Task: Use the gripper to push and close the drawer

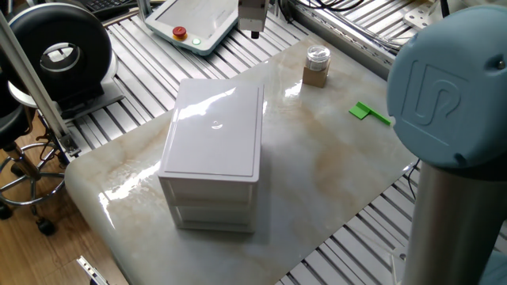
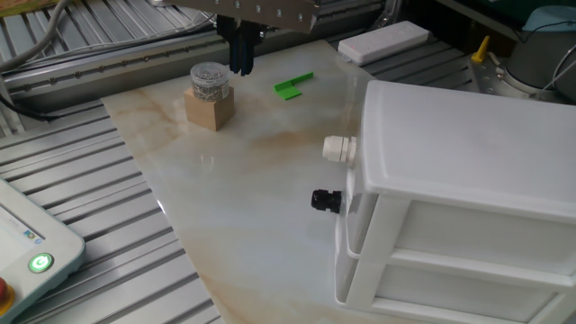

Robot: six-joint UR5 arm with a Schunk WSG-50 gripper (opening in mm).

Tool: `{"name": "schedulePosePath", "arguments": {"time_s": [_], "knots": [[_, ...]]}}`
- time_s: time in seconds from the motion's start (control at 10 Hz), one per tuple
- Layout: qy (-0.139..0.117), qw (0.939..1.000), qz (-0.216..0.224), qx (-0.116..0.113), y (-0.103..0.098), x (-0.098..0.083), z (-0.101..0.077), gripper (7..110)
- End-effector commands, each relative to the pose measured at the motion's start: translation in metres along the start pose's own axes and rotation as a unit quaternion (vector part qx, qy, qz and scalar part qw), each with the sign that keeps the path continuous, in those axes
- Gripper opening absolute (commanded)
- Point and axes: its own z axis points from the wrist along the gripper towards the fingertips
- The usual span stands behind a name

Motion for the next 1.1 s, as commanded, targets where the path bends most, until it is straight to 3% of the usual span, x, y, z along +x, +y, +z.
{"name": "schedulePosePath", "arguments": {"time_s": [0.0, 1.0], "knots": [[-0.002, 0.9999, 0.015, -0.001, -0.0017, 0.0004, 0.0003, 7], [-0.002, 0.9998, 0.017, -0.006, -0.0015, 0.0012, 0.0021, 7]]}}
